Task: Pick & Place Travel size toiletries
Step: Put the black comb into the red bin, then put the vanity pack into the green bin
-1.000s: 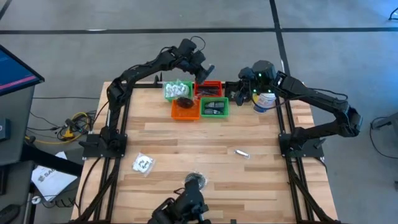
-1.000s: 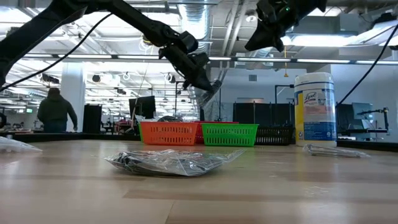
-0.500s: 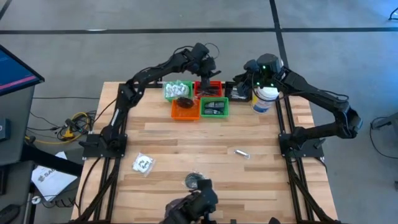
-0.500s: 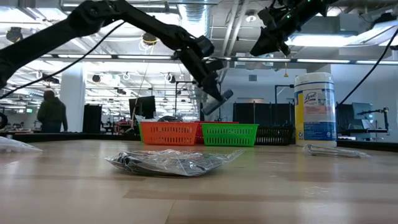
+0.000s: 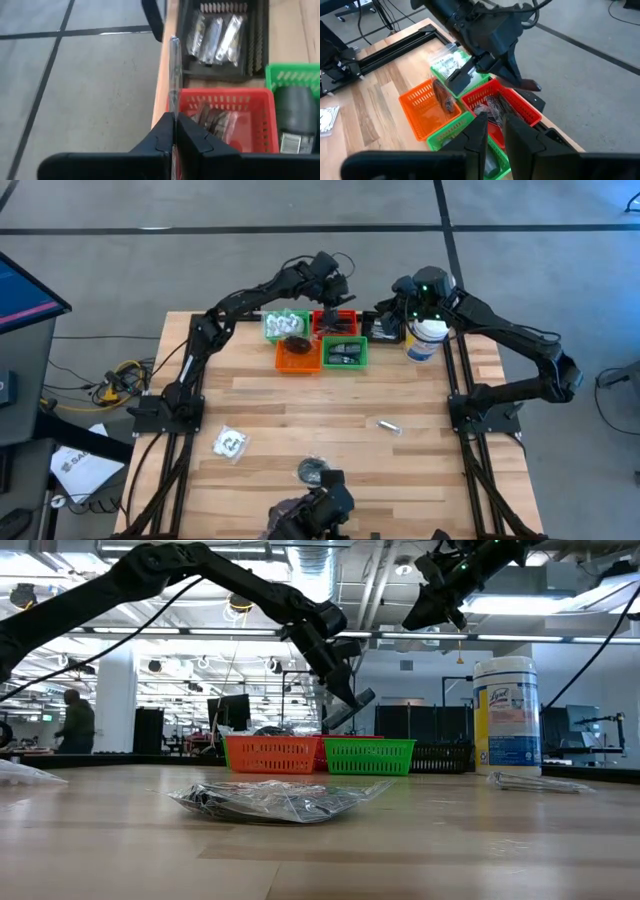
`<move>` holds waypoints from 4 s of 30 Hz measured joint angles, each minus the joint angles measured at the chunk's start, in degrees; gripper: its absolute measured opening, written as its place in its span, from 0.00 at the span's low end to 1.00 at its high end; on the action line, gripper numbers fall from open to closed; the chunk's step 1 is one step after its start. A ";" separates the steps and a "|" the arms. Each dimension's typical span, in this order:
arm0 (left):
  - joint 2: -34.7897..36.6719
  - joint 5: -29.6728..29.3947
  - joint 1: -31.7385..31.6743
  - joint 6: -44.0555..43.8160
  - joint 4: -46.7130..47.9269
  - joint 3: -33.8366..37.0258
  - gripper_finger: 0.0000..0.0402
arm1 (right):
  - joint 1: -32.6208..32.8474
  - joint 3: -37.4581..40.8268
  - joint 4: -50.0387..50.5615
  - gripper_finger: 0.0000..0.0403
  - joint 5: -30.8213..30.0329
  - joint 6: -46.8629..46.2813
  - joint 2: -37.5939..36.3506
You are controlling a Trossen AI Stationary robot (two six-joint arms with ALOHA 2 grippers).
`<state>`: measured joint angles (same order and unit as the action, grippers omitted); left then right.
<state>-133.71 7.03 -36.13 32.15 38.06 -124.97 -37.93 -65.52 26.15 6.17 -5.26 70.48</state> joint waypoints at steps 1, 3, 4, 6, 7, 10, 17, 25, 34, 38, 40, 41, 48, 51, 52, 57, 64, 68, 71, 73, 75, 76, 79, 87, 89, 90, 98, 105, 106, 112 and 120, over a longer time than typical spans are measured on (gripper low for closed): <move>0.00 0.00 0.27 1.12 0.05 0.38 0.01 | 0.00 0.00 0.00 0.14 0.00 0.44 0.00; 0.00 -0.15 0.82 2.35 0.17 1.51 0.01 | 0.00 0.00 0.04 0.14 0.00 0.99 0.00; 0.00 -0.13 1.14 2.38 0.11 2.26 0.01 | 0.00 0.00 0.08 0.14 0.00 1.09 0.00; 0.02 -0.21 1.81 2.02 -0.02 3.94 0.00 | 0.00 0.00 0.26 0.14 0.00 1.18 0.00; 0.02 -0.91 2.20 1.89 0.12 4.73 0.01 | 0.00 0.00 0.40 0.14 0.00 1.18 0.00; 0.02 -3.06 2.98 2.08 -0.02 6.25 0.01 | 0.00 0.00 1.14 0.14 0.00 1.19 0.00; 0.02 -3.67 3.19 2.02 -0.87 6.69 0.01 | 0.00 0.00 1.33 0.14 0.00 1.36 0.00; 0.02 -3.67 3.16 1.93 -0.85 6.69 0.01 | 0.00 0.00 1.33 0.14 0.00 1.36 0.00; 0.13 -3.65 3.07 1.94 -1.39 10.19 0.02 | 0.00 0.00 1.31 0.14 0.00 1.21 0.00; 0.13 -4.30 3.27 2.02 -1.39 11.88 0.02 | 0.00 0.00 1.31 0.14 0.00 0.91 0.00; 0.13 -4.72 3.27 2.04 -1.65 11.96 0.03 | 0.00 0.00 1.29 0.14 0.00 0.77 0.00; 0.13 -4.82 3.27 2.07 -1.82 11.96 0.04 | 0.00 0.00 1.31 0.14 0.00 0.75 0.00; 0.13 -5.63 3.12 2.09 -2.25 11.96 0.11 | 0.00 0.00 1.29 0.14 0.00 0.82 0.00; 0.13 -7.30 3.24 2.07 -2.58 11.96 0.16 | 0.00 0.00 1.29 0.14 0.00 1.15 0.00; 0.13 -8.13 3.27 2.08 -2.57 11.96 0.18 | 0.00 0.00 1.30 0.14 0.00 1.18 0.00; 1.52 -10.32 3.27 2.09 -3.12 12.00 0.26 | 0.00 0.00 1.31 0.14 0.00 1.25 0.00; 5.14 -10.27 3.29 0.47 -5.99 12.00 0.30 | 0.00 0.00 1.86 0.14 0.00 1.36 0.00; 6.34 -5.82 3.36 -5.48 -6.82 11.93 0.26 | 0.00 0.00 1.88 0.14 0.00 1.36 0.00; 6.19 -0.10 3.39 -9.55 -6.34 11.98 0.19 | 0.00 0.00 1.70 0.14 0.00 1.36 0.00; 6.14 2.24 3.61 -12.14 -6.61 11.98 0.13 | 0.00 0.00 1.71 0.14 0.00 1.33 0.00; 5.89 2.49 3.66 -13.26 -6.59 11.96 0.06 | 0.00 0.00 1.71 0.14 0.00 1.32 0.00; 5.76 2.54 3.66 -13.35 -6.43 11.99 0.03 | 0.00 0.00 1.70 0.14 0.00 1.33 0.00; 5.53 2.55 3.69 -13.41 -7.27 11.96 0.02 | 0.00 0.00 1.70 0.14 0.00 1.30 0.00; 2.20 5.01 3.58 -15.62 -7.63 12.26 0.00 | 0.02 0.00 1.41 0.14 0.00 1.21 0.00; 1.16 5.04 3.58 -15.94 -7.81 12.26 0.00 | 0.02 0.00 1.20 0.14 0.00 1.21 0.00; 0.68 5.01 3.58 -15.97 -7.82 12.28 0.00 | 0.02 0.00 1.21 0.14 0.00 1.21 0.00; -0.04 5.87 1.50 -24.77 -12.33 12.18 0.00 | 0.02 0.00 1.27 0.14 0.00 1.21 0.00; -2.69 11.69 -1.02 -34.41 -11.86 12.11 0.00 | -0.21 0.00 1.00 0.14 -0.01 1.23 0.03; -3.13 12.50 -1.37 -35.63 -11.57 12.11 0.00 | -0.32 0.00 0.85 0.14 -0.01 1.21 0.07; -4.79 13.77 -2.32 -38.52 -11.51 12.13 0.00 | -0.46 0.00 0.84 0.14 -0.02 1.21 0.07; -4.81 10.67 -3.02 -41.00 -11.94 12.13 0.00 | -0.50 0.00 1.03 0.14 -0.02 1.21 0.07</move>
<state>-138.52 17.70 -39.16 -8.85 26.12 -112.84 -38.44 -65.52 27.18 6.15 -4.05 70.54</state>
